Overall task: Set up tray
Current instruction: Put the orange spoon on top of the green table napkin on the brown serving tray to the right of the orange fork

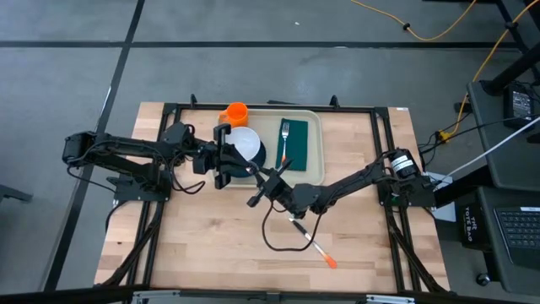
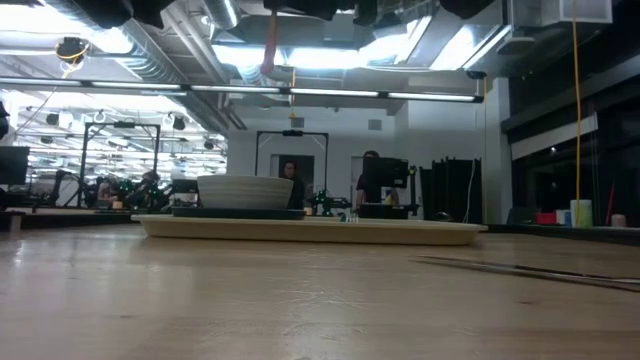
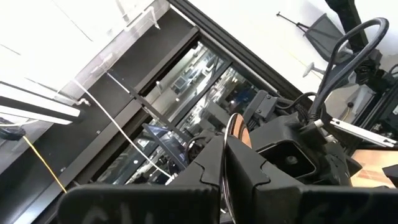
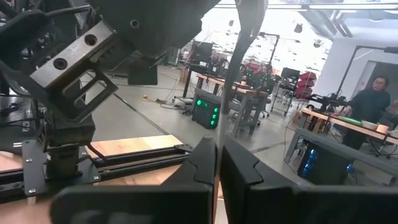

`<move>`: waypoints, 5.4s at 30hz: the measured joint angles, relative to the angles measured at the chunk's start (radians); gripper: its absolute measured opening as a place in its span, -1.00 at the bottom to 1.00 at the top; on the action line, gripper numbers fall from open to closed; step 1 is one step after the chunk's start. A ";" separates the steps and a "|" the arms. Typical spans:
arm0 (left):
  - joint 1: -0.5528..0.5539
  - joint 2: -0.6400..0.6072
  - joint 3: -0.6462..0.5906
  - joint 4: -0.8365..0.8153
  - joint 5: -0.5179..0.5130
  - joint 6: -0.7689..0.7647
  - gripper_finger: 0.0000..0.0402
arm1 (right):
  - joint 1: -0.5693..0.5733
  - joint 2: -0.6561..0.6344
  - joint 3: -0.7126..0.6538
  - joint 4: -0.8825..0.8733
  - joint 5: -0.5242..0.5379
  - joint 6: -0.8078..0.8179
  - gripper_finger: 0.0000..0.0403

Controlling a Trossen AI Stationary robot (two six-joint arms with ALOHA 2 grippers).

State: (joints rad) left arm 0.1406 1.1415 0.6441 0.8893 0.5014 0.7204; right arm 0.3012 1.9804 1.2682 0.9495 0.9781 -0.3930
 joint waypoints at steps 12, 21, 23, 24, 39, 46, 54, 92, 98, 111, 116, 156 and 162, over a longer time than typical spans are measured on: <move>0.000 -0.026 0.000 -0.028 -0.007 -0.056 -0.98 | 0.013 0.000 0.000 0.021 0.005 -0.004 -0.95; 0.000 -0.144 0.000 -0.225 -0.018 -0.074 -0.93 | 0.024 0.000 0.000 0.023 0.000 -0.007 -0.95; 0.001 -0.156 0.000 -0.238 -0.017 -0.083 -0.88 | 0.025 0.000 0.000 0.035 -0.006 -0.004 -0.95; 0.001 -0.164 0.000 -0.245 -0.017 -0.092 -0.85 | 0.025 0.000 0.000 0.038 -0.008 -0.004 -0.95; 0.001 -0.237 0.000 -0.473 -0.177 -0.127 -0.47 | 0.025 -0.024 0.000 0.012 0.037 -0.004 -0.95; 0.001 -0.375 0.000 -0.723 -0.237 -0.160 -0.90 | -0.014 -0.148 0.000 -0.373 -0.059 0.231 -0.95; 0.001 -0.440 0.000 -0.876 -0.264 -0.221 -0.99 | -0.146 -0.237 0.000 -0.836 -0.138 0.604 -0.95; 0.045 -0.605 -0.351 -0.700 -0.412 -0.345 -0.99 | -0.512 -0.494 -0.522 -0.765 -0.769 1.173 -0.96; 0.045 -0.605 -0.351 -0.706 -0.412 -0.396 -0.97 | -0.570 -0.490 -0.521 -0.765 -0.866 1.289 -0.96; 0.045 -0.605 -0.351 -0.706 -0.411 -0.386 -0.97 | -0.578 -0.470 -0.521 -0.824 -0.870 1.418 -0.96; 0.045 -0.605 -0.351 -0.706 -0.411 -0.386 -0.99 | -0.580 -0.410 -0.520 -0.832 -0.880 1.463 -0.96; 0.045 -0.605 -0.351 -0.707 -0.411 -0.394 -0.98 | -0.741 -0.337 -0.480 -0.881 -1.112 1.470 -0.96; 0.045 -0.605 -0.351 -0.707 -0.411 -0.396 -0.96 | -0.772 -0.337 -0.314 -1.145 -1.111 1.390 -0.96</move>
State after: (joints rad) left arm 0.1852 0.5365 0.2935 0.1825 0.0906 0.3244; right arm -0.4712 1.6432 0.9540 -0.1954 -0.1334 0.9970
